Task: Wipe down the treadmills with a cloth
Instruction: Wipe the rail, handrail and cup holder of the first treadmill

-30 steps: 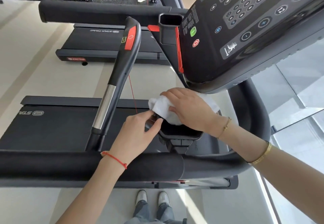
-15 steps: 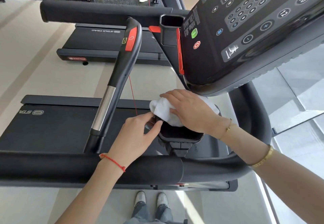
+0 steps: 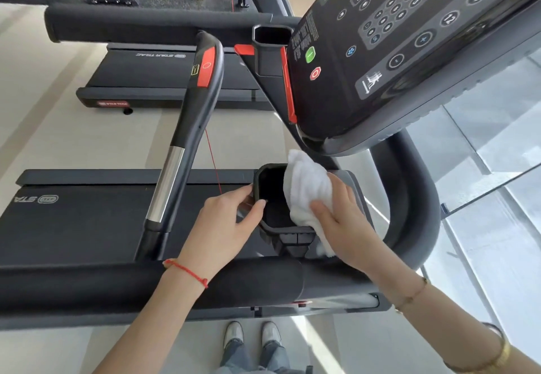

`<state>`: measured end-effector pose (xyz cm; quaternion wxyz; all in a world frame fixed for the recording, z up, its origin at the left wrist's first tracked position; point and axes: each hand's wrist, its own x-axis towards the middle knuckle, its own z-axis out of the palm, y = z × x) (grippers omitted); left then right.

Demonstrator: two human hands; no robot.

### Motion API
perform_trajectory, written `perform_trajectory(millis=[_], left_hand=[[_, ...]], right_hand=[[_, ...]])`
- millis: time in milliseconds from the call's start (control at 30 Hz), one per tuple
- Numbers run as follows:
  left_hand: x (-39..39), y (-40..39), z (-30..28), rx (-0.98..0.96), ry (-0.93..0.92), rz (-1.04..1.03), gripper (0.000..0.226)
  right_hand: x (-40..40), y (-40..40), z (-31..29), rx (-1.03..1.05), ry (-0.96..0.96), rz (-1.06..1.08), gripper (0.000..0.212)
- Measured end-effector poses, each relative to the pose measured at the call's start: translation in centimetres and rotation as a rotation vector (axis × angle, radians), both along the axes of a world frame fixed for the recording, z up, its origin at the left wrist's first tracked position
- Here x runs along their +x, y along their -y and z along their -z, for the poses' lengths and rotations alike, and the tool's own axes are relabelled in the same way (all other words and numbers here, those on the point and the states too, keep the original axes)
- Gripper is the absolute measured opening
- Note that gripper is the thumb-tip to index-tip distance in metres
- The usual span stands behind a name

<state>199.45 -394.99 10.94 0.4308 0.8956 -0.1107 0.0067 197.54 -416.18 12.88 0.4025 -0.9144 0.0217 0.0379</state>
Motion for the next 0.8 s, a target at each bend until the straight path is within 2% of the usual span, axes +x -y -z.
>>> perform_trajectory(millis=[167, 267, 367, 467, 567, 600, 700, 800], left_hand=[[0.0, 0.0, -0.3, 0.009, 0.002, 0.015, 0.039], [-0.1, 0.0, -0.5, 0.007, 0.002, 0.017, 0.035], [0.1, 0.0, -0.3, 0.005, 0.004, 0.011, 0.035], [0.1, -0.1, -0.2, 0.007, -0.006, 0.008, 0.041], [0.1, -0.1, -0.2, -0.002, -0.006, 0.016, 0.038], [0.1, -0.1, -0.2, -0.004, -0.006, 0.017, 0.036], [0.1, -0.1, -0.2, -0.011, -0.036, 0.025, 0.028], [0.2, -0.1, -0.1, -0.025, -0.052, 0.003, 0.025]], right_hand=[[4.0, -0.5, -1.1, -0.096, -0.008, -0.019, 0.046], [2.3, -0.7, -0.8, -0.093, 0.042, -0.016, 0.049], [-1.0, -0.1, -0.2, 0.050, 0.026, 0.007, 0.045], [-2.8, 1.5, -0.8, 0.286, 0.010, 0.055, 0.020], [-3.5, 3.4, -2.6, 0.366, -0.015, -0.144, 0.025], [-3.4, 3.8, -3.1, 0.303, -0.032, -0.258, 0.030], [-2.5, 3.5, -3.5, -0.090, 0.034, -0.548, 0.044], [-1.3, 0.6, -3.3, -0.458, 0.174, -0.685, 0.050]])
